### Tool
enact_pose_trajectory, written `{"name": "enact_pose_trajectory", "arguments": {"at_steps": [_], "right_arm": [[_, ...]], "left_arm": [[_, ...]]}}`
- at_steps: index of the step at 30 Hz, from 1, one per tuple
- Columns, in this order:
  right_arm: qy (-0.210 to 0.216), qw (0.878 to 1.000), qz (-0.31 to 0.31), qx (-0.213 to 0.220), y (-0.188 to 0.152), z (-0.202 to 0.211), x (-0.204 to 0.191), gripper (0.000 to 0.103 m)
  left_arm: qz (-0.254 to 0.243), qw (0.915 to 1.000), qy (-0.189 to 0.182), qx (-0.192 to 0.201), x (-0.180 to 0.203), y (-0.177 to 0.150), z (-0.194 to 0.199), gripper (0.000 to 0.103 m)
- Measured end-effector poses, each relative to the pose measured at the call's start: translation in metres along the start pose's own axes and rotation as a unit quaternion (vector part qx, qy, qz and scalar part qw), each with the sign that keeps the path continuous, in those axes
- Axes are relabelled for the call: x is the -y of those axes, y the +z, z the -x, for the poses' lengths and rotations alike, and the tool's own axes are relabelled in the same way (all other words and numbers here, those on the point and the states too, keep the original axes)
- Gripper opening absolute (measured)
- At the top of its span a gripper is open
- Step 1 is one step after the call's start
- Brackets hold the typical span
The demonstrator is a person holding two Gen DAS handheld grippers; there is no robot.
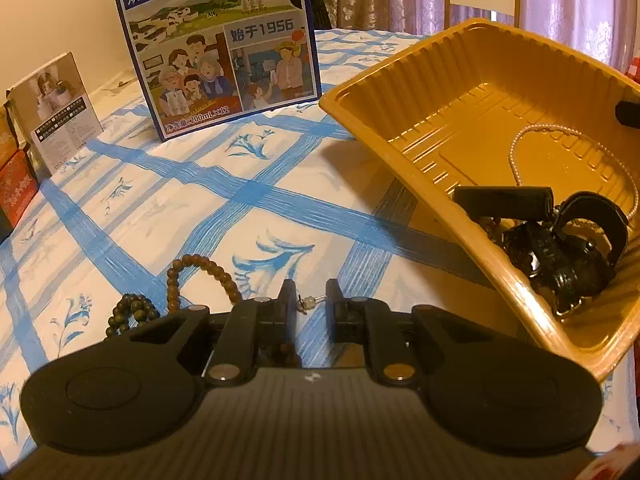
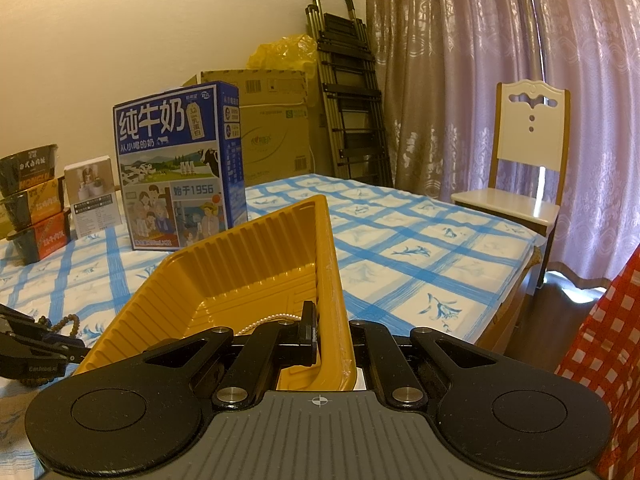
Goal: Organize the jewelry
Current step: 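Carry the bead strand into the orange tray and open the left tool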
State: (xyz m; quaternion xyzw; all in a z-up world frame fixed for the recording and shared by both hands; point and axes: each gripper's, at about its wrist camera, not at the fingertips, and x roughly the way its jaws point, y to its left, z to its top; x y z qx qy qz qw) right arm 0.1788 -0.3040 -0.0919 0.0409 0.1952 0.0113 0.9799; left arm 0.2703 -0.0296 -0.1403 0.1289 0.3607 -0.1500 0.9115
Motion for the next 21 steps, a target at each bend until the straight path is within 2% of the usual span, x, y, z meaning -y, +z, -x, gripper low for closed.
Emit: {"name": "enact_pose_trajectory", "arguments": {"at_steps": [6, 12, 21], "right_arm": [[0.0, 1.0, 0.0, 0.0, -0.001, 0.0, 0.0, 0.004], [0.0, 1.0, 0.0, 0.0, 0.0, 0.0, 0.0, 0.004], [0.001, 1.0, 0.001, 0.0, -0.002, 0.0, 0.0, 0.004]], "left_arm": [[-0.009, 0.9999, 0.011, 0.01, 0.006, 0.001, 0.011, 0.013], [0.007, 0.9993, 0.005, 0.035, 0.007, 0.01, 0.036, 0.013], [0.051, 0.9963, -0.046, 0.052, 0.022, 0.033, 0.069, 0.013]]}}
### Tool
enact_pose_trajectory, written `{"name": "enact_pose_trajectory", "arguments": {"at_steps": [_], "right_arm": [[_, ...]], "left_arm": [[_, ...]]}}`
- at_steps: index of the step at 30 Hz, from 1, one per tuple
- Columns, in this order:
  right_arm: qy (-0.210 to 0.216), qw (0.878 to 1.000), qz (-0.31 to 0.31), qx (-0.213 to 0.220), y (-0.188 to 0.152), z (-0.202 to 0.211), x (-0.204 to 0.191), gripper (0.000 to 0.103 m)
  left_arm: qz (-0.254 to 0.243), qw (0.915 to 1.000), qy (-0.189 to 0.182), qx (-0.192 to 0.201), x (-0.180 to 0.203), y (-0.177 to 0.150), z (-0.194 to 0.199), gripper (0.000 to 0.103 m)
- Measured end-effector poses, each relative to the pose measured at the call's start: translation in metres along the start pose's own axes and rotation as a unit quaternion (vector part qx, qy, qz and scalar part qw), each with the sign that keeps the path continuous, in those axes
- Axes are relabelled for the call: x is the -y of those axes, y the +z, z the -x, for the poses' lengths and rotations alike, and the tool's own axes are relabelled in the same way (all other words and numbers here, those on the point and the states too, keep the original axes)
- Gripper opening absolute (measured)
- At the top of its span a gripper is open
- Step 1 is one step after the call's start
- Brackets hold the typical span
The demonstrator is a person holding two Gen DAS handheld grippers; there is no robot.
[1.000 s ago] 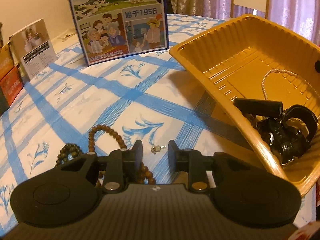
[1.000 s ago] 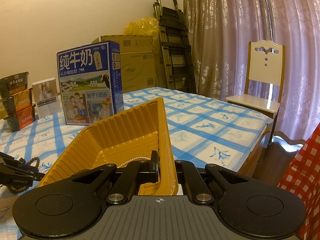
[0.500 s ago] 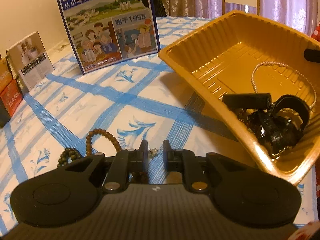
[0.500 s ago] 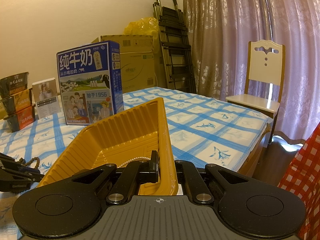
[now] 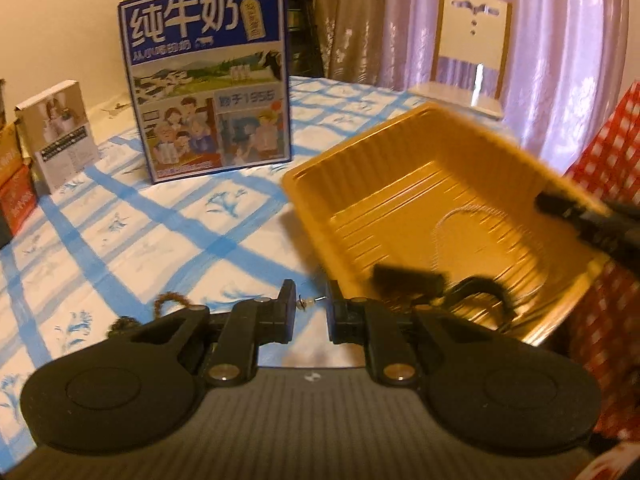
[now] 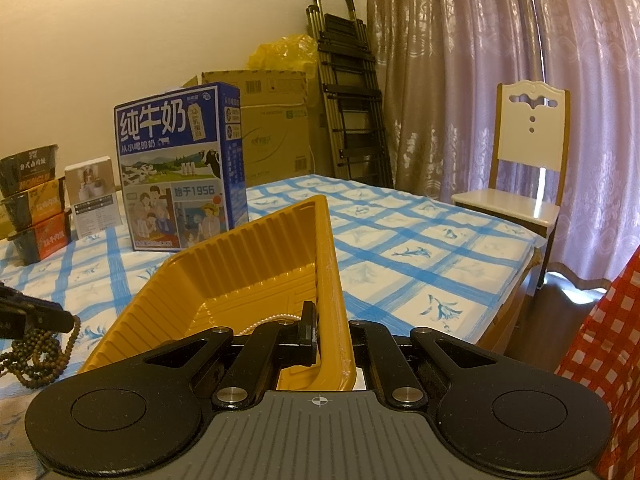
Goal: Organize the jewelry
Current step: 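Carry the bead strand into the orange tray and open the left tool, then return the left tool to the pile and grasp the light brown bead strand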
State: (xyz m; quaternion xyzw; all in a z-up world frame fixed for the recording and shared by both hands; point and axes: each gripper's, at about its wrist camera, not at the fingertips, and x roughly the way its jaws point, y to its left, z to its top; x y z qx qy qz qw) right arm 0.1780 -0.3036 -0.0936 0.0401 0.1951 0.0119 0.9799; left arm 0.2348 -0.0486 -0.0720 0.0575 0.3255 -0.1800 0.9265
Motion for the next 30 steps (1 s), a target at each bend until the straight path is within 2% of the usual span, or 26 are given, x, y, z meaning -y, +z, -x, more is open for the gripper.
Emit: {"name": "enact_pose_trajectory", "arguments": {"at_steps": [6, 14, 25, 30], "right_arm": [[0.001, 1.0, -0.001, 0.0, 0.001, -0.001, -0.001, 0.005], [0.002, 1.0, -0.002, -0.001, 0.002, 0.0, -0.001, 0.005], [0.003, 1.0, -0.001, 0.001, 0.005, 0.0, -0.004, 0.005], [0.003, 1.0, 0.0, 0.001, 0.005, 0.0, -0.004, 0.005]], "left_arm": [[0.037, 0.9974, -0.061, 0.006, 0.025, 0.016, 0.001, 0.013], [0.05, 0.9918, -0.117, 0.001, 0.063, 0.029, -0.016, 0.013], [0.059, 0.987, -0.149, -0.008, 0.077, 0.034, -0.031, 0.014], [0.068, 0.9866, -0.148, -0.002, 0.076, 0.032, -0.03, 0.021]]}}
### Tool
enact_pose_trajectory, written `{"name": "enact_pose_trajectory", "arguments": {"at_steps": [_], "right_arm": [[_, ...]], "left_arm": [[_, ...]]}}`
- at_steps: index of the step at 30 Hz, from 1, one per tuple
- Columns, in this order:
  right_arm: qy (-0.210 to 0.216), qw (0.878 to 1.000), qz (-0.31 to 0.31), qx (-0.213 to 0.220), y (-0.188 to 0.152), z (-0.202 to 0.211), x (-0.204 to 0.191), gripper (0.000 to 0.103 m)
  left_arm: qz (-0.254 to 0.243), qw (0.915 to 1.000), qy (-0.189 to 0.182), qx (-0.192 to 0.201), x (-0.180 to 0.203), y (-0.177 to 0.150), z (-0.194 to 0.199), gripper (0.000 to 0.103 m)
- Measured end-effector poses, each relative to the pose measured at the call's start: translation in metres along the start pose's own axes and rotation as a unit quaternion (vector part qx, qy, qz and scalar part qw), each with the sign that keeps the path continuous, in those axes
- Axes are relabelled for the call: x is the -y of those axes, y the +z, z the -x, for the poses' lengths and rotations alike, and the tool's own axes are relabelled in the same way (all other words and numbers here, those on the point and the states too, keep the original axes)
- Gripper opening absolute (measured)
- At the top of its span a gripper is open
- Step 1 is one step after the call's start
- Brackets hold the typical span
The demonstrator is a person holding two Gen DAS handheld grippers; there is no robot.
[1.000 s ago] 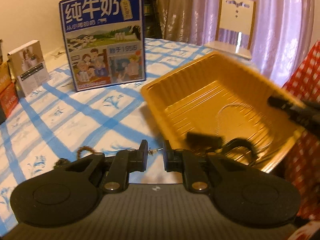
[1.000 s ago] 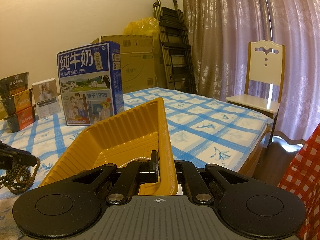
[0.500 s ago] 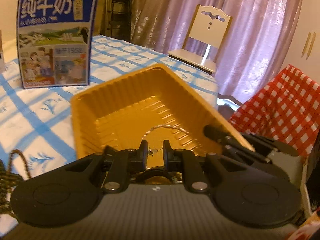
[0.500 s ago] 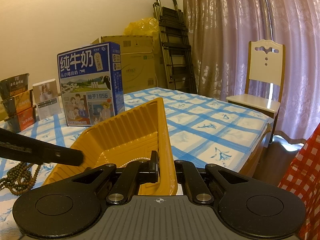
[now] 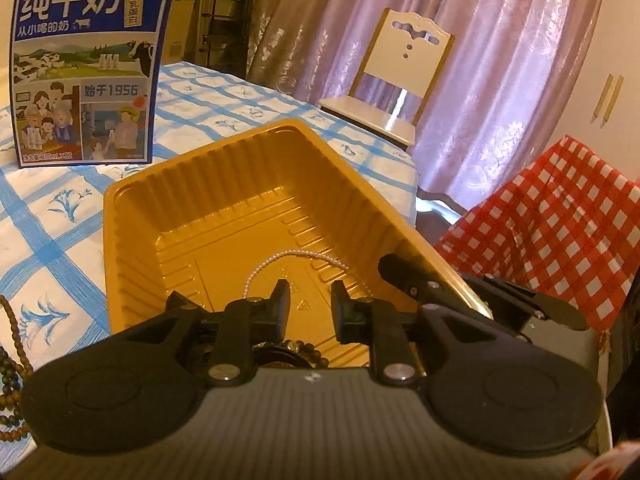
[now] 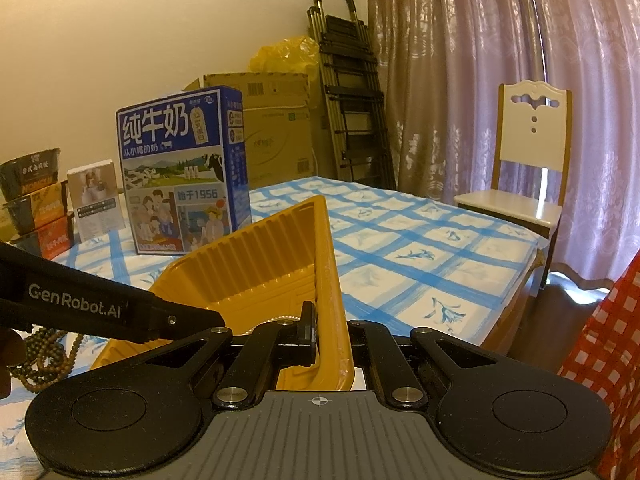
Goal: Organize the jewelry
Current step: 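Return the left tool to the pile and grasp the light brown bead strand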
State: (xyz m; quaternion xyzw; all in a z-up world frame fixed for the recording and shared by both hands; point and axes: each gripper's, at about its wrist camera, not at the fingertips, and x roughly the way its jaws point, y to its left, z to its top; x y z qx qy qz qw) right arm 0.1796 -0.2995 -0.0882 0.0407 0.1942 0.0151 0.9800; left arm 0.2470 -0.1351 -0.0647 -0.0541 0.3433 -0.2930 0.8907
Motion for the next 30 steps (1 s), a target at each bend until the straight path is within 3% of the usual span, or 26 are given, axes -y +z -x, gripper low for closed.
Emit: {"name": "enact_pose_trajectory", "arguments": {"at_steps": [6, 15, 23, 30], "right_arm": [[0.0, 1.0, 0.0, 0.0, 0.002, 0.0, -0.001, 0.005], [0.0, 1.0, 0.002, 0.0, 0.003, 0.0, -0.001, 0.005], [0.0, 1.0, 0.006, 0.001, 0.004, 0.0, -0.003, 0.005], [0.0, 1.0, 0.011, 0.002, 0.006, 0.0, -0.006, 0.005]], "left_arm": [[0.024, 0.9992, 0.022, 0.024, -0.017, 0.001, 0.025, 0.029], [0.054, 0.9908, 0.113, 0.052, -0.068, -0.005, 0.089, 0.029], [0.068, 0.9787, 0.191, 0.03, -0.102, -0.039, 0.139, 0.03], [0.104, 0.9674, 0.231, 0.004, -0.115, -0.077, 0.156, 0.03]]}}
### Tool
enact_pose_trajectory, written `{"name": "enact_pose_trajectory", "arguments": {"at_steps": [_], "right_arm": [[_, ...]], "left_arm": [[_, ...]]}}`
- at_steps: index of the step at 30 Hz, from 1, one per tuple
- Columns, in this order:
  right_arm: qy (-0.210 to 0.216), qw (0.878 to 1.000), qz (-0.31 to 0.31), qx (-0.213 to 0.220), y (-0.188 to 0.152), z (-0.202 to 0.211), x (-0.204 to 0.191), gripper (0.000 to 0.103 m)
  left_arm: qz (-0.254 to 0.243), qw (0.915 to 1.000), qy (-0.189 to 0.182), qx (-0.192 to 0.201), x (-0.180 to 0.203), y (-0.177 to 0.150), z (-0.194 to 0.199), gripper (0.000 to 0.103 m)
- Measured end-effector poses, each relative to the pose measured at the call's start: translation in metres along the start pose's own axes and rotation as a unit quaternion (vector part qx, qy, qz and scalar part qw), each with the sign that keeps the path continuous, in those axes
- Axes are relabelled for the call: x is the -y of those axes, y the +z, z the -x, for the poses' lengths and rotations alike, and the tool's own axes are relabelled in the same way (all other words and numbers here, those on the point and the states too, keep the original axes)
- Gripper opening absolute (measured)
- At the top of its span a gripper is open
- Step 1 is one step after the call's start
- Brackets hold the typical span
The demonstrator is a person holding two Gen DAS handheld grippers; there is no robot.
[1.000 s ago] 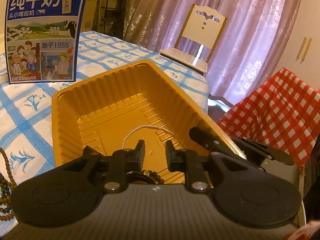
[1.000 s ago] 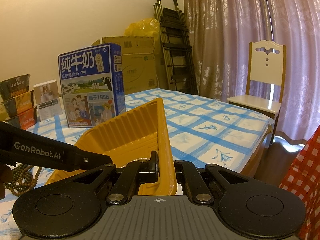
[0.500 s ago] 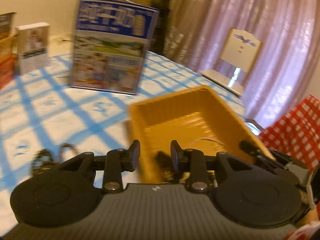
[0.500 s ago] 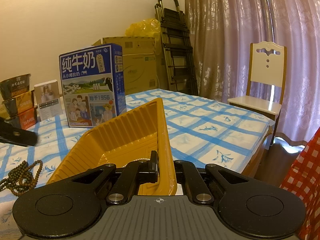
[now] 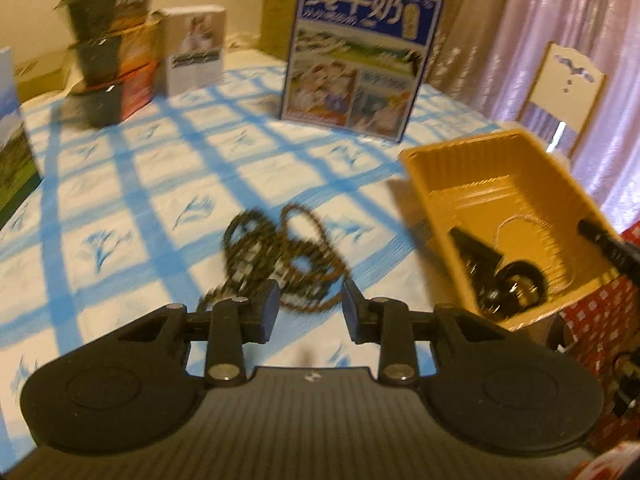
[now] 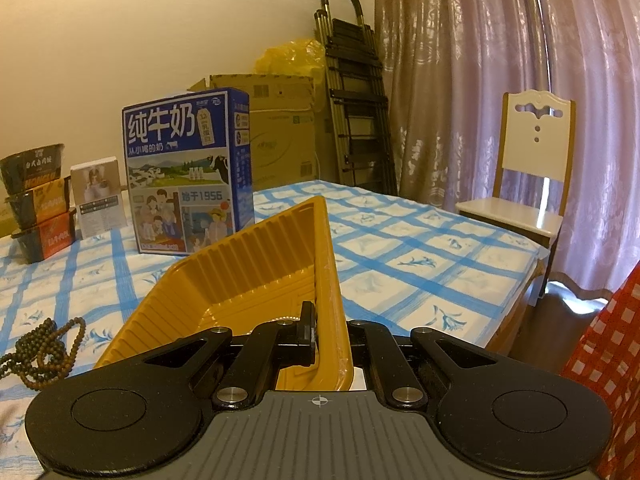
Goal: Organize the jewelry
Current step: 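Return the left tool to the pile and grasp the light brown bead strand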
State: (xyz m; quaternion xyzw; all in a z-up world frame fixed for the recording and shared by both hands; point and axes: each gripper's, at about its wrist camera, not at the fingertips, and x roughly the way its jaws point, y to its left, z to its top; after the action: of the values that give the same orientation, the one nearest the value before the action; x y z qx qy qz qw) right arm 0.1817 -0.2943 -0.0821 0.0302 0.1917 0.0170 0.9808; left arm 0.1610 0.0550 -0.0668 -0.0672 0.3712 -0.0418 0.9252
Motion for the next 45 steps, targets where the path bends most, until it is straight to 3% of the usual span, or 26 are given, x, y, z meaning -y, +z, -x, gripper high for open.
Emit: {"name": "enact_pose_trajectory", "arguments": {"at_steps": [8, 21, 33, 40, 45], "right_arm": [[0.0, 1.0, 0.001, 0.0, 0.0, 0.0, -0.001, 0.005], [0.0, 1.0, 0.001, 0.0, 0.0, 0.0, -0.001, 0.005], [0.0, 1.0, 0.001, 0.0, 0.0, 0.001, 0.0, 0.005], [0.0, 1.0, 0.001, 0.0, -0.001, 0.001, 0.001, 0.005], [0.0, 1.0, 0.001, 0.0, -0.001, 0.001, 0.001, 0.005]], "left_arm": [[-0.004, 0.9998, 0.015, -0.014, -0.002, -0.019, -0.002, 0.03], [-0.095, 0.9953, 0.016, 0.0, 0.022, -0.013, -0.03, 0.03], [-0.174, 0.9845, 0.023, 0.001, 0.036, -0.002, -0.061, 0.03], [-0.098, 0.9946, 0.026, -0.021, 0.024, 0.017, -0.086, 0.03], [-0.018, 0.998, 0.038, -0.048, 0.008, 0.028, -0.107, 0.026]]}}
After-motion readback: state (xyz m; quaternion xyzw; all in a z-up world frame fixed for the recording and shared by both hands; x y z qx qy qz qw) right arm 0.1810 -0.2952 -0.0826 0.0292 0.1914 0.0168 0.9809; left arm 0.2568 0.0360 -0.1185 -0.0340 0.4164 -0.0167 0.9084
